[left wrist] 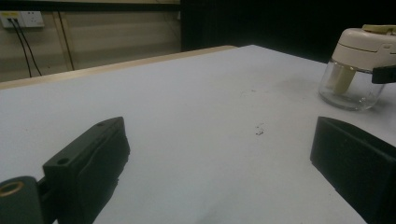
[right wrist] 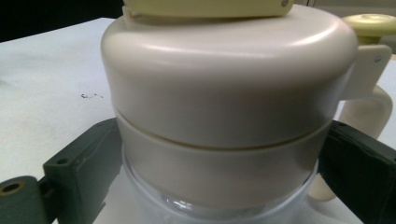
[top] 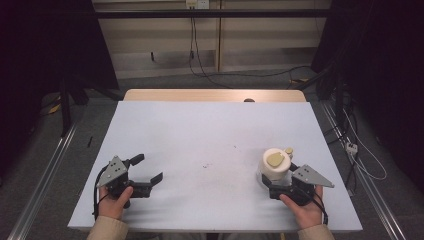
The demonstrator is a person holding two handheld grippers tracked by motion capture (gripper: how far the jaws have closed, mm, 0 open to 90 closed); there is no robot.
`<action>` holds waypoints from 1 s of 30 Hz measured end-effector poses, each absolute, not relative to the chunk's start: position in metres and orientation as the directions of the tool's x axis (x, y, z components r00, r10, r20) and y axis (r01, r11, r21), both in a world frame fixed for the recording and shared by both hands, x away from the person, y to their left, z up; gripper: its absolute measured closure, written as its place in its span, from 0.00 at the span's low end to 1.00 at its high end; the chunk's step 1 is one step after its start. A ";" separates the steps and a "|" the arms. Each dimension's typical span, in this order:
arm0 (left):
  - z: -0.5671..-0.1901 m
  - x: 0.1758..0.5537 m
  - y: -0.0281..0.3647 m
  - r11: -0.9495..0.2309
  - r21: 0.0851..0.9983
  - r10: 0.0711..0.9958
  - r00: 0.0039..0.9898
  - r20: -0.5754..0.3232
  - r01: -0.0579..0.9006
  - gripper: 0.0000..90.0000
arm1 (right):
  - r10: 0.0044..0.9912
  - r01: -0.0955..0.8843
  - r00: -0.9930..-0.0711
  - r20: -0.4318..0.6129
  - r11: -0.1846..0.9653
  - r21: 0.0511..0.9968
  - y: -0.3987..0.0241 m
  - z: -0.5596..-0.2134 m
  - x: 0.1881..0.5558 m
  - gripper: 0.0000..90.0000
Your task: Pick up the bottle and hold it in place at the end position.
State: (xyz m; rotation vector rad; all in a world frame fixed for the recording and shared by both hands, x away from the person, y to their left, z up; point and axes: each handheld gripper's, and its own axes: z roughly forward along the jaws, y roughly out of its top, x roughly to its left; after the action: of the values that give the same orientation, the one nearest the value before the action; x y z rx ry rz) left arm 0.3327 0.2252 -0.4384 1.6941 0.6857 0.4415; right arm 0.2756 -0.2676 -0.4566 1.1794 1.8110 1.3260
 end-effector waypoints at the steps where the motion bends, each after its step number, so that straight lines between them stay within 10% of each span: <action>1: -0.438 0.332 0.225 -0.132 0.970 0.649 0.757 -0.072 0.205 0.04 | 0.901 0.309 -0.432 0.039 0.108 0.945 -0.268 -0.457 0.276 0.05; 30: -0.438 0.333 0.224 -0.128 0.970 0.644 0.761 -0.077 0.206 0.05 | 0.904 0.280 -0.424 0.059 0.069 0.957 -0.254 -0.456 0.302 0.06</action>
State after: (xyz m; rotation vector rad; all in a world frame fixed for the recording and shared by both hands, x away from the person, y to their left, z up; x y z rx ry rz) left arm 0.3328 0.2237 -0.4382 1.6927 0.6786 0.4298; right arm 0.3021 -0.2539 -0.4560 1.1781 1.7678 1.3736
